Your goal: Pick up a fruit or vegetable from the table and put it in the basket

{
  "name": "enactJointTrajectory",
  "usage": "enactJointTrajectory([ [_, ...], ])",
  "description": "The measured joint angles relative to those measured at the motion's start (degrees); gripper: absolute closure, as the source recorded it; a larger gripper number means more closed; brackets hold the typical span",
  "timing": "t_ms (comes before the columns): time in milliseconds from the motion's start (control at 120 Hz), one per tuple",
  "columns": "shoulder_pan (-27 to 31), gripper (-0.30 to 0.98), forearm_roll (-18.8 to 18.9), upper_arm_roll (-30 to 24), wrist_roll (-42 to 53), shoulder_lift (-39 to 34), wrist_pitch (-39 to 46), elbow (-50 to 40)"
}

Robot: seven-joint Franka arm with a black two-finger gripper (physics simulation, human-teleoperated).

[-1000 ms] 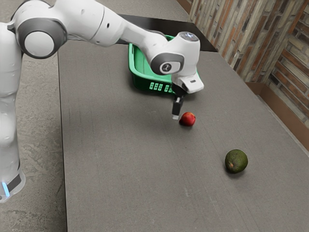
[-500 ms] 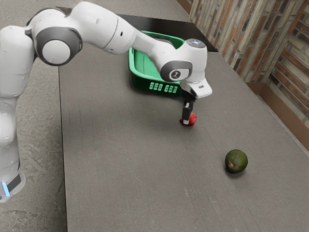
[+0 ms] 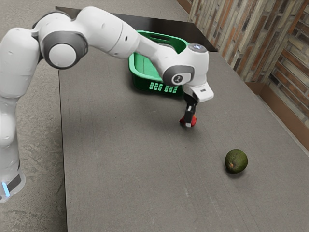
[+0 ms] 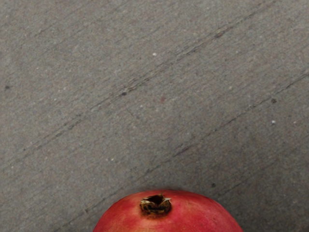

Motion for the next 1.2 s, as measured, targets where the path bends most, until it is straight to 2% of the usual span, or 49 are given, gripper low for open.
enactJointTrajectory([
  [125, 0.0, 0.04, -0.1, 0.0, 0.2, 1.4, 0.7, 0.1],
  [258, 0.0, 0.18, 0.0, 0.0, 0.4, 1.8, 1.5, 0.1],
  [392, 0.0, 0.27, 0.1, 0.0, 0.8, 1.6, 1.8, 0.1],
  [817, 0.0, 0.35, 0.5, 0.0, 1.1, -0.2, 1.4, 0.2],
  [1200, 0.1, 0.35, 0.5, 0.1, 0.9, -9.7, -4.8, 0.1],
])
